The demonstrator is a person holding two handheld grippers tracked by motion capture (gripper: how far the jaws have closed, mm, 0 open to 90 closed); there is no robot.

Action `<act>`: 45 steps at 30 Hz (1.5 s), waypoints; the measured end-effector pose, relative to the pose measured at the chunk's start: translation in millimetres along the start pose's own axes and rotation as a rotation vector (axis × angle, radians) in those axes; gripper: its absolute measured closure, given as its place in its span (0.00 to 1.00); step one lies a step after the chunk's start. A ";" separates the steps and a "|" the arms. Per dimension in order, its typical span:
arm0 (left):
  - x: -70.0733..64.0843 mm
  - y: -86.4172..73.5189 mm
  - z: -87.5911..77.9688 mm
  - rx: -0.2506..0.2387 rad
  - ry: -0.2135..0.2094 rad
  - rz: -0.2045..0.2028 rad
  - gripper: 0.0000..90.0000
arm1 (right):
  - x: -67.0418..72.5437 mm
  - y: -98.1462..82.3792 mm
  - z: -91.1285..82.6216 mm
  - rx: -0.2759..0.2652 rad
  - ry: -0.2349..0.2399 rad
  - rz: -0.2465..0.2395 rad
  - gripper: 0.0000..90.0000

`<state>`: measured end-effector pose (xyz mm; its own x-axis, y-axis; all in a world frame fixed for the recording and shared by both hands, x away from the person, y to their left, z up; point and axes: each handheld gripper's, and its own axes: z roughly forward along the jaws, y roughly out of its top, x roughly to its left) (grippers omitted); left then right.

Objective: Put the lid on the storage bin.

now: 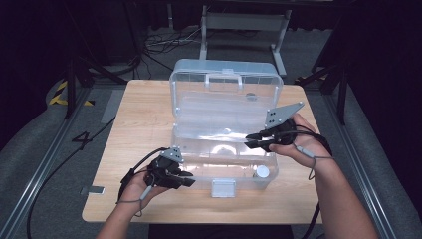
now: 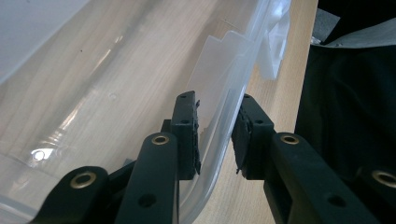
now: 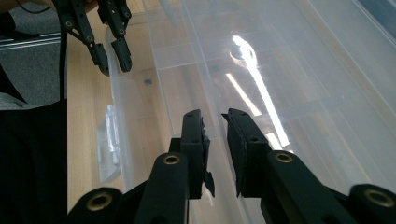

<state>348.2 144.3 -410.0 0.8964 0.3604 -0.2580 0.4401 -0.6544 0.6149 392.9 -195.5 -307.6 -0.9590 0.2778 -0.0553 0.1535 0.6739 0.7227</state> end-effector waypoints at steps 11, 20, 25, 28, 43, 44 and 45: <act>0.0 0.0 0.0 0.000 -0.001 -0.002 0.81 | 3.5 -4.1 0.8 -0.010 0.015 0.000 0.86; 0.1 -0.1 0.8 -0.004 -0.001 -0.003 0.81 | 5.4 -8.2 1.7 -0.022 0.037 0.008 0.86; 0.1 0.0 0.9 -0.004 -0.002 -0.003 0.81 | 6.3 -9.8 2.4 -0.025 0.048 0.010 0.86; 0.2 0.0 1.2 -0.003 0.000 -0.002 0.81 | 7.0 -10.9 2.7 -0.023 0.052 0.005 0.87; 0.5 0.3 1.9 0.000 -0.005 0.001 0.80 | 10.3 -14.4 5.2 -0.015 0.057 0.005 0.93; 0.5 0.4 1.9 0.000 -0.004 0.000 0.80 | 10.5 -14.6 5.3 -0.016 0.057 0.003 0.93; 0.5 0.4 1.9 0.000 -0.004 0.000 0.80 | 10.7 -14.8 5.3 -0.017 0.054 0.002 0.94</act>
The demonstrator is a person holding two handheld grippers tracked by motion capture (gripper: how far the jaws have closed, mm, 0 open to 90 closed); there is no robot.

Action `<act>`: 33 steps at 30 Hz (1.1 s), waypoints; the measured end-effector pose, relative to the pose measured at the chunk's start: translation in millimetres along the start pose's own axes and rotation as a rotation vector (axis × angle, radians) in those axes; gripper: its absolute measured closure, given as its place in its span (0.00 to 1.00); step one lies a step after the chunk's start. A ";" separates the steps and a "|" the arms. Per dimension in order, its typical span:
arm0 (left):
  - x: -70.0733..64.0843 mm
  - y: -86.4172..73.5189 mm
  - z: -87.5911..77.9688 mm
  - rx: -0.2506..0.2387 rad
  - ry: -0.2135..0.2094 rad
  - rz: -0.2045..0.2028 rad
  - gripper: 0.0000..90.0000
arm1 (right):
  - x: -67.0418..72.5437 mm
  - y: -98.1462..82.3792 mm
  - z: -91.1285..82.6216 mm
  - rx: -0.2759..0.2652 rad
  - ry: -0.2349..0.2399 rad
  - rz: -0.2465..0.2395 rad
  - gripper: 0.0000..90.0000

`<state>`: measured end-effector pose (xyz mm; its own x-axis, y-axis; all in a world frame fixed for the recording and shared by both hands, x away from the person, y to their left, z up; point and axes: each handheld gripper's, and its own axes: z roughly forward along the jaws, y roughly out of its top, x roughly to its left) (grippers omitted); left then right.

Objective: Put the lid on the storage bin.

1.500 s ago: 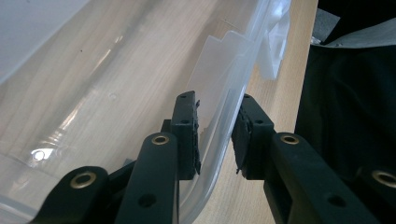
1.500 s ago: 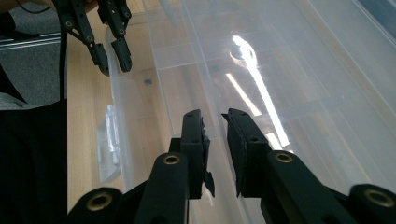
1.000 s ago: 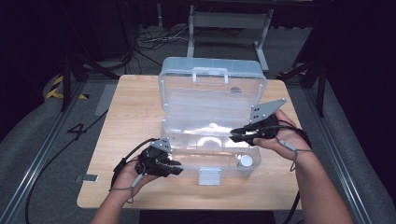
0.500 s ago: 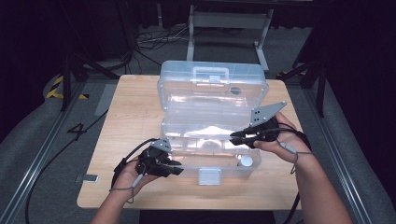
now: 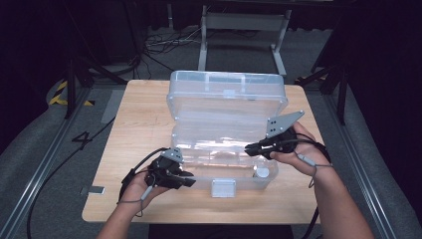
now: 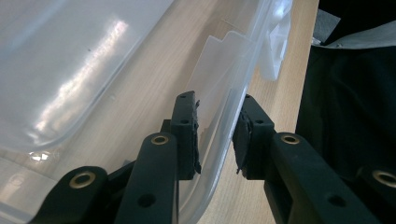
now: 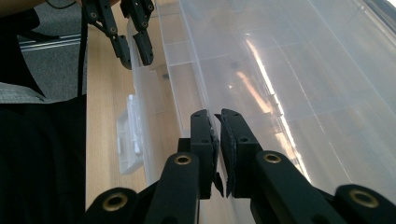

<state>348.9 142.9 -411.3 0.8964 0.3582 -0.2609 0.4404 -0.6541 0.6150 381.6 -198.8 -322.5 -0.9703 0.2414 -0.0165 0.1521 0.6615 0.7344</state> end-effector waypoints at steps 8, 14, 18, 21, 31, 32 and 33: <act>-2.1 0.9 0.2 0.001 0.004 -0.003 0.76 | 1.7 -2.0 0.4 -0.010 -0.007 -0.006 0.94; -4.2 1.1 -4.8 -0.012 0.019 0.001 0.69 | 3.0 -4.7 1.9 -0.032 -0.008 0.003 0.93; -2.4 -0.7 -16.8 -0.065 0.029 -0.016 0.67 | 4.2 -4.1 2.5 -0.032 -0.021 -0.004 0.93; -3.2 -0.7 -24.3 -0.097 0.040 -0.013 0.65 | 5.0 -4.2 2.5 -0.030 -0.021 -0.005 0.93; -4.4 -0.8 -52.5 -0.174 0.027 -0.010 0.65 | 6.4 -5.4 3.3 -0.039 -0.029 -0.007 0.93; -4.2 -0.7 -54.3 -0.179 0.027 -0.010 0.65 | 6.5 -5.8 3.3 -0.040 -0.029 -0.006 0.93; -3.9 -0.6 -56.0 -0.178 0.026 -0.007 0.65 | 6.5 -6.1 3.3 -0.041 -0.029 -0.007 0.93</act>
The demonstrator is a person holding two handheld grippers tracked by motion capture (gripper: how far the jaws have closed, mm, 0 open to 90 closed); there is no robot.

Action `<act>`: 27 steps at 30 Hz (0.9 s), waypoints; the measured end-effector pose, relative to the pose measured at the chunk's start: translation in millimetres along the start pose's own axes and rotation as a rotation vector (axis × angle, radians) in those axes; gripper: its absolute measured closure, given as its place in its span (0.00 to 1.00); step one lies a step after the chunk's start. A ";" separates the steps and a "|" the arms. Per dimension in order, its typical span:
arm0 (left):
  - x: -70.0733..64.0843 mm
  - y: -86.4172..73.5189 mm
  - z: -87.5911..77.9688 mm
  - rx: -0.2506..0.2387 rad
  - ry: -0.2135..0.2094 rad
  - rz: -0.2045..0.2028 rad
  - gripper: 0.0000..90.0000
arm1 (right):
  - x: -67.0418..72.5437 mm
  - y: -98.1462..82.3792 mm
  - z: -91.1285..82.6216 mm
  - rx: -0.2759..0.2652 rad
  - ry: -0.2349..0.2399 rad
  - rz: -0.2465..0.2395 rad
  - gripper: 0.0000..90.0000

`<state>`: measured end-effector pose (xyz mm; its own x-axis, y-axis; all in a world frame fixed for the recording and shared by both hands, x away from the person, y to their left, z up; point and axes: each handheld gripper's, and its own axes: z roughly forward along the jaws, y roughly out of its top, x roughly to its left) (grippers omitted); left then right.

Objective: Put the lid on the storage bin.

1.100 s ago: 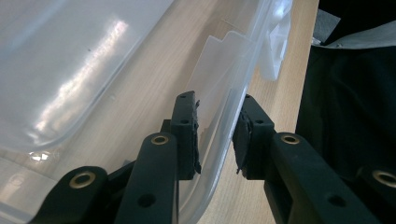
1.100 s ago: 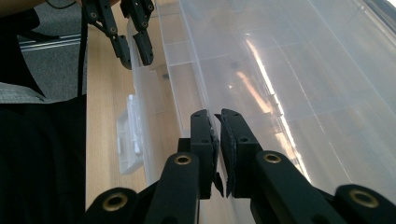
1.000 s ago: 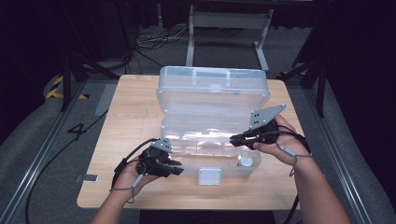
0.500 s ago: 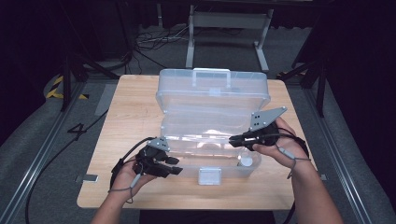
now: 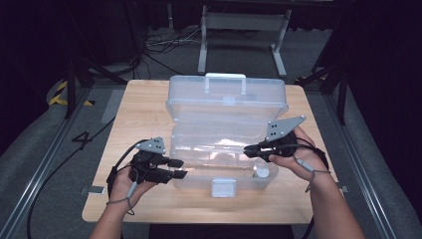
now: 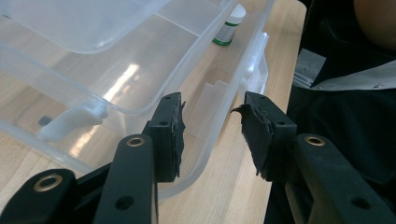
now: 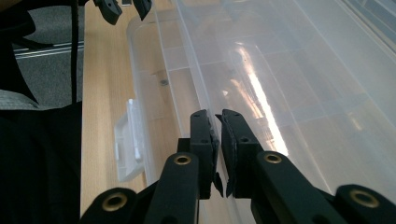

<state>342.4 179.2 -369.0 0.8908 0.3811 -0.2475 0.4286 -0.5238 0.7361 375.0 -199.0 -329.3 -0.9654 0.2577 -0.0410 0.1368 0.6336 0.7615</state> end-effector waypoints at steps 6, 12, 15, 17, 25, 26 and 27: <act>0.0 3.8 -13.5 -0.035 0.000 0.001 0.66 | 1.7 -1.3 0.4 -0.001 0.001 0.006 0.93; -0.3 7.7 -30.5 -0.111 0.013 -0.014 0.70 | 3.5 -2.0 1.4 0.001 -0.003 0.003 0.93; -0.7 8.8 -35.1 -0.142 0.026 -0.018 0.72 | 4.6 -1.9 1.6 0.003 -0.003 0.004 0.93; -1.3 10.1 -38.5 -0.166 0.040 -0.023 0.74 | 5.1 -2.0 1.6 0.003 -0.006 0.001 0.93; 5.0 27.1 -47.0 -0.256 0.156 -0.105 0.81 | 7.9 -2.1 1.1 -0.004 -0.022 -0.003 0.93; 5.0 27.1 -47.0 -0.256 0.156 -0.105 0.83 | 7.9 -2.1 1.1 -0.004 -0.022 -0.003 0.93; 6.8 29.0 -46.3 -0.260 0.164 -0.112 0.83 | 8.3 -2.2 1.1 -0.003 -0.022 -0.004 0.93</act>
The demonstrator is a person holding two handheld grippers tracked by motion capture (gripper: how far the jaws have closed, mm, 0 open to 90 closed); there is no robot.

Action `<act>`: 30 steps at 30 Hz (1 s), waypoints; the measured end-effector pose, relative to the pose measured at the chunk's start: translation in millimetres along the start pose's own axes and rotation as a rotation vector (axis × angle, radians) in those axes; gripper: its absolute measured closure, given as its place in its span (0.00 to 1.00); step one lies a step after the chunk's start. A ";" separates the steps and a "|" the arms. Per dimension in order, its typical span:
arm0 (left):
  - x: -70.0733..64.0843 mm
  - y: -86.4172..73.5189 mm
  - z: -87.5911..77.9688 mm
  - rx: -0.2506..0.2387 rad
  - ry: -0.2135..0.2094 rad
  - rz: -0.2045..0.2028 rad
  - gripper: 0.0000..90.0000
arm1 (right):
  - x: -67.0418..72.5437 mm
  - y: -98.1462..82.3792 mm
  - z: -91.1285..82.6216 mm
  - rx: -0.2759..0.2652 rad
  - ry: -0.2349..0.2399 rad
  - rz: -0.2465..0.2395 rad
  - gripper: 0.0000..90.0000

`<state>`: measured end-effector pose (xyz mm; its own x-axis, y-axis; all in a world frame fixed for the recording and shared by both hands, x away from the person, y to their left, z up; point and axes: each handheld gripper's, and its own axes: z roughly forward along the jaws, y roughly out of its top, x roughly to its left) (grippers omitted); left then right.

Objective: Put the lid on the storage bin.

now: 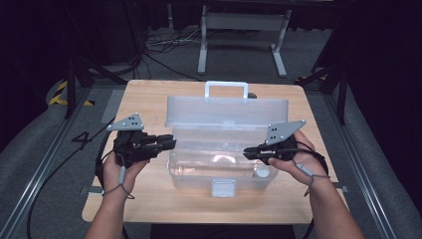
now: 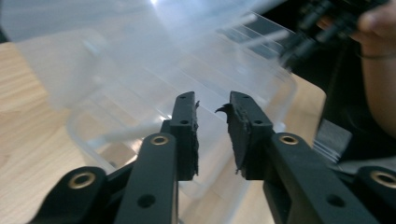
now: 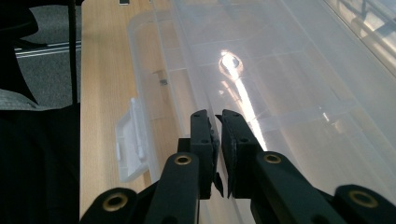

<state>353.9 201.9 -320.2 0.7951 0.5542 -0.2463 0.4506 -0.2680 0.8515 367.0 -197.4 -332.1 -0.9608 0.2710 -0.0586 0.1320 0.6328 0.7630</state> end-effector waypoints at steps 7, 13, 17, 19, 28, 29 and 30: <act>3.5 2.6 5.4 -0.012 0.042 -0.028 0.90 | 4.1 -0.8 1.1 0.016 0.000 0.002 0.93; 4.7 3.5 5.1 -0.011 0.045 -0.019 0.91 | 6.2 -1.8 1.2 0.018 0.006 0.015 0.91; 5.6 3.2 5.4 -0.005 0.043 -0.020 0.91 | 8.9 -1.5 -4.9 -0.008 0.015 0.020 0.90; 5.5 3.3 5.7 -0.004 0.043 -0.020 0.91 | 9.5 -2.2 -8.4 -0.009 0.006 0.023 0.90; 5.4 3.1 6.2 0.002 0.041 -0.011 0.91 | 6.7 -9.4 -25.2 -0.073 -0.028 0.044 0.92; 5.6 3.0 6.2 0.004 0.040 -0.008 0.91 | 6.2 -10.4 -27.0 -0.079 -0.033 0.048 0.93; 5.4 2.9 6.3 0.005 0.038 -0.011 0.91 | 5.6 -11.5 -28.8 -0.086 -0.039 0.053 0.94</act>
<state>362.1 199.1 -322.0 0.7743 0.5865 -0.2374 0.4610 -0.2660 0.8466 353.0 -224.1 -322.6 -0.9426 0.3313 -0.0407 0.1589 0.5527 0.8181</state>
